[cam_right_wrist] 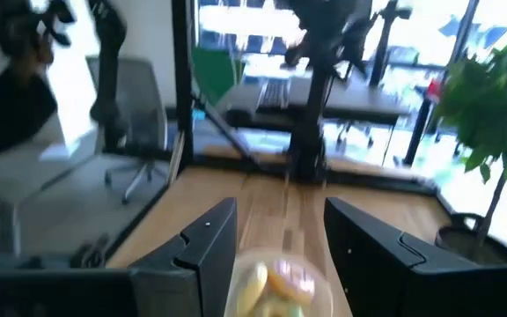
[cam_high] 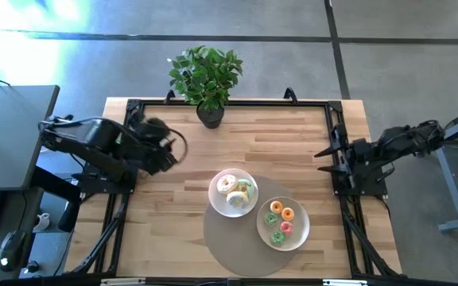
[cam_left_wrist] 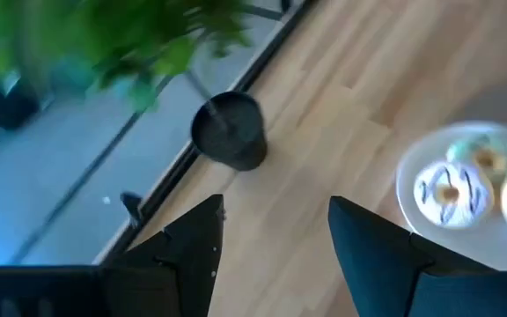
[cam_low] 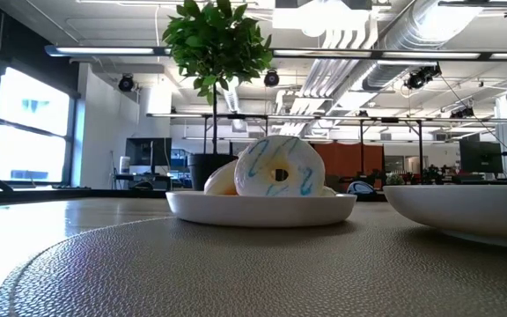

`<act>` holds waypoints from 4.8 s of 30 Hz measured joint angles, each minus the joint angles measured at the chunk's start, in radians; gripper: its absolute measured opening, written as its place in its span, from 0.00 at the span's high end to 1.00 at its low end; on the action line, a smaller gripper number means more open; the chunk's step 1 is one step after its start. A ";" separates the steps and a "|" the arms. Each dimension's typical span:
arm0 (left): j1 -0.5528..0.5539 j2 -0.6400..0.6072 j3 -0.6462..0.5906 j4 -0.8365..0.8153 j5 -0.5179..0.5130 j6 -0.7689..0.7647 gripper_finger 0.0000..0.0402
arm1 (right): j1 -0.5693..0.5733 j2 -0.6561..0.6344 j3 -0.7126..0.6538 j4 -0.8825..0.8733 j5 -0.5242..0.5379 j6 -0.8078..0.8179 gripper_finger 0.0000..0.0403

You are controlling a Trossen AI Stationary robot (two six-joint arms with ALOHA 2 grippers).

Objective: Pick & Place donuts
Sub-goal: Return to Home Position

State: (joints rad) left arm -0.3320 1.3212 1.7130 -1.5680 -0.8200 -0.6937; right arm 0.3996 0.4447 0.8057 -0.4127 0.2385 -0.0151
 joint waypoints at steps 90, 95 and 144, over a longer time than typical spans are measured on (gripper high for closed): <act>0.005 -1.291 -1.657 1.516 0.393 0.401 0.50 | 0.000 -0.433 -0.795 0.589 -0.096 0.120 0.58; 0.005 -1.291 -1.654 1.511 0.393 0.401 0.50 | 0.000 -0.433 -0.795 0.589 -0.096 0.120 0.58; 0.005 -1.291 -1.653 1.514 0.391 0.400 0.50 | 0.000 -0.433 -0.796 0.589 -0.096 0.119 0.58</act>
State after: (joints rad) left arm -0.3271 0.0303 0.0597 -0.0544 -0.4294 -0.2932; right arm 0.3994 0.0120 0.0101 0.1768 0.1425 0.1043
